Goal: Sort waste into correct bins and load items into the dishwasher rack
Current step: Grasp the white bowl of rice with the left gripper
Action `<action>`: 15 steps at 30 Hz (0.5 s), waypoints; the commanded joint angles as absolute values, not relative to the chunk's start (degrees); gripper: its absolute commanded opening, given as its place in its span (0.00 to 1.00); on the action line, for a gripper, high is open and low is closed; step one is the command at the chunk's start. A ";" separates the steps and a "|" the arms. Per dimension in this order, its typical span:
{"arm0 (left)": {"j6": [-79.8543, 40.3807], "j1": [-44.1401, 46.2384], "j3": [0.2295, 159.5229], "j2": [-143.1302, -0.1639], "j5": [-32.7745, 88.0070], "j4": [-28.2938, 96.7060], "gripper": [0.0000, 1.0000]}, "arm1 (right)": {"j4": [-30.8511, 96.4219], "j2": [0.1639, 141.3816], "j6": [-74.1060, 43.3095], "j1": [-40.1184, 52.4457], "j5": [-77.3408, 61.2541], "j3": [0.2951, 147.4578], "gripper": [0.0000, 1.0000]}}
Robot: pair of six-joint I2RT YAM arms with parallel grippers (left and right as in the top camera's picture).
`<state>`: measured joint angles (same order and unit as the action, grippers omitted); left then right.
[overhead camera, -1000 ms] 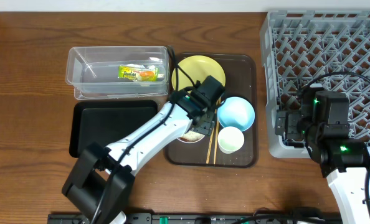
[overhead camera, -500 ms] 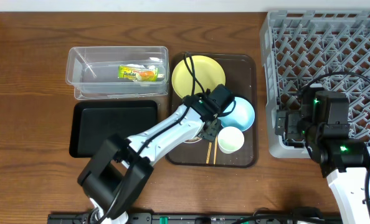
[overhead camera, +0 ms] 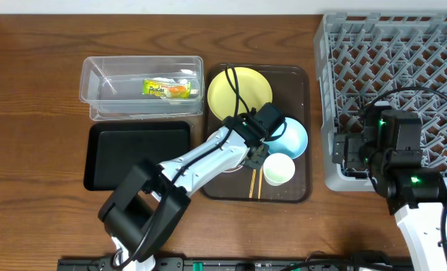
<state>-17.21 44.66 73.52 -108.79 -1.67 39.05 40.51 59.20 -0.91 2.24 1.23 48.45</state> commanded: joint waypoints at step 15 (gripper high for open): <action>-18.24 46.06 72.71 -110.59 -2.02 40.64 0.06 | 40.56 59.27 -1.69 3.07 0.99 49.39 0.99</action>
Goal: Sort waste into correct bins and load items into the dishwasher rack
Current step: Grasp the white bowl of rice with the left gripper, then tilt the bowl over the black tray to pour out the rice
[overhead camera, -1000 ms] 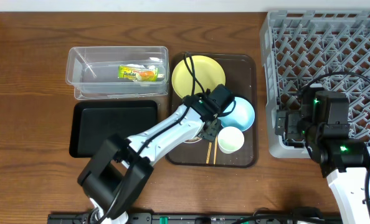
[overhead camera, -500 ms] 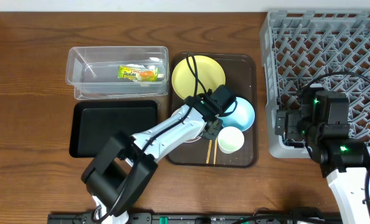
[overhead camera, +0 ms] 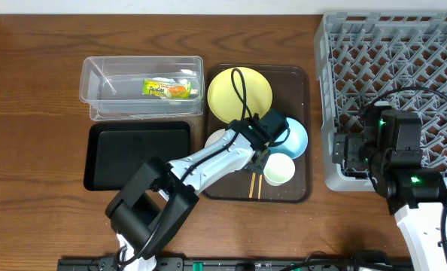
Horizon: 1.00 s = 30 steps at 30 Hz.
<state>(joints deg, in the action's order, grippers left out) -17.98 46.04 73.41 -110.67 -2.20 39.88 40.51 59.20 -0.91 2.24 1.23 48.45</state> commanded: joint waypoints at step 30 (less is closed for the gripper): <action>-10.39 10.26 71.11 -88.01 22.81 51.29 0.06 | 40.51 59.27 -1.69 3.07 1.02 49.39 0.99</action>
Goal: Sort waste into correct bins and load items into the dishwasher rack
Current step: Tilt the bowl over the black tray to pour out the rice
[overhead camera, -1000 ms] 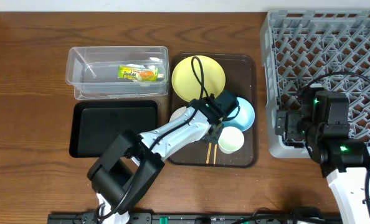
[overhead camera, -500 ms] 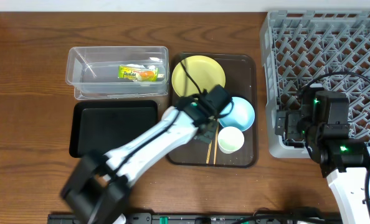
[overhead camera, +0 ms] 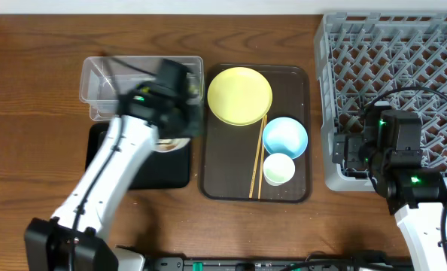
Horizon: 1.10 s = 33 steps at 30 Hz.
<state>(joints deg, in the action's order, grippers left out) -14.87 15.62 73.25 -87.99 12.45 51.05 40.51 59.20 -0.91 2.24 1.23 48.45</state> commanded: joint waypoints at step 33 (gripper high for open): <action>-8.32 -26.46 61.08 -102.48 89.49 53.76 0.06 | 40.56 59.27 -1.67 3.07 1.02 49.39 0.99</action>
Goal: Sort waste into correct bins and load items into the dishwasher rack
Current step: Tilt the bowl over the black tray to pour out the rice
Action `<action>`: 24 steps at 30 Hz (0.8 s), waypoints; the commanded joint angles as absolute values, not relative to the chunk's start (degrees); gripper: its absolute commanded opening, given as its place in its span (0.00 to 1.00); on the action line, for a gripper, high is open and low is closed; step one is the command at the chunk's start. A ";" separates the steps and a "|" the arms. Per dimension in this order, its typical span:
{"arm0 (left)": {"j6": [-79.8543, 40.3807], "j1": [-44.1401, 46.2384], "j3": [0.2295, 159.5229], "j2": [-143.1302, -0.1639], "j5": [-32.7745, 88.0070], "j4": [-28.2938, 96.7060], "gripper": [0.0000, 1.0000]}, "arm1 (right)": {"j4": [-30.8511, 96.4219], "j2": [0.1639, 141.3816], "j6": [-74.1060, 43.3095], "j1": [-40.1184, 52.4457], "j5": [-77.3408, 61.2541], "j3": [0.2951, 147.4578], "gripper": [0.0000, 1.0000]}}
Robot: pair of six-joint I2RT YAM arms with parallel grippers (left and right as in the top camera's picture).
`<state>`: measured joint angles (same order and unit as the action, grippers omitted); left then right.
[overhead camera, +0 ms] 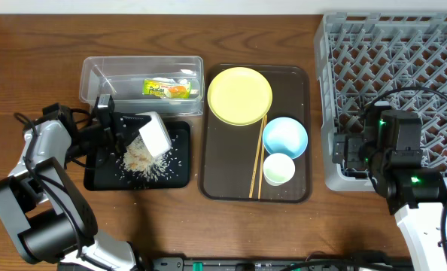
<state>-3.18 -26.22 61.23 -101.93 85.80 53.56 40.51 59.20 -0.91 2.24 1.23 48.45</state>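
My left gripper [133, 129] is shut on a white bowl [154, 134], which it holds tipped on its side over the black tray [103, 177]. A heap of rice [143, 161] lies spilled on that tray below the bowl. On the brown tray [223, 181] are a yellow plate [240, 95], a blue bowl [285, 137], a white cup [278, 168] and a pair of chopsticks [256, 162]. My right gripper [338, 153] hangs at the left edge of the grey dishwasher rack [393, 53], its fingers apart and holding nothing.
A clear plastic bin [103, 83] behind the black tray holds a green and orange wrapper [167, 89]. The left arm's cable loops over the table at the far left. The rack fills the right side of the table.
My left arm has swung back to the far left. The white bowl, held level over the black tray before, is now tipped, and rice lies spilled on the tray. The right arm is unchanged.
My left gripper reached across the brown tray, between the plate and the blue bowl, where a white bowl stood. Then it held that bowl over the black tray. Now the bowl is tipped and its rice lies on the black tray. The right arm stayed still.
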 commanded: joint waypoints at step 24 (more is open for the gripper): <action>-23.27 -26.46 61.08 -102.48 90.11 53.95 0.06 | 40.77 59.27 -1.67 3.07 1.02 49.39 0.99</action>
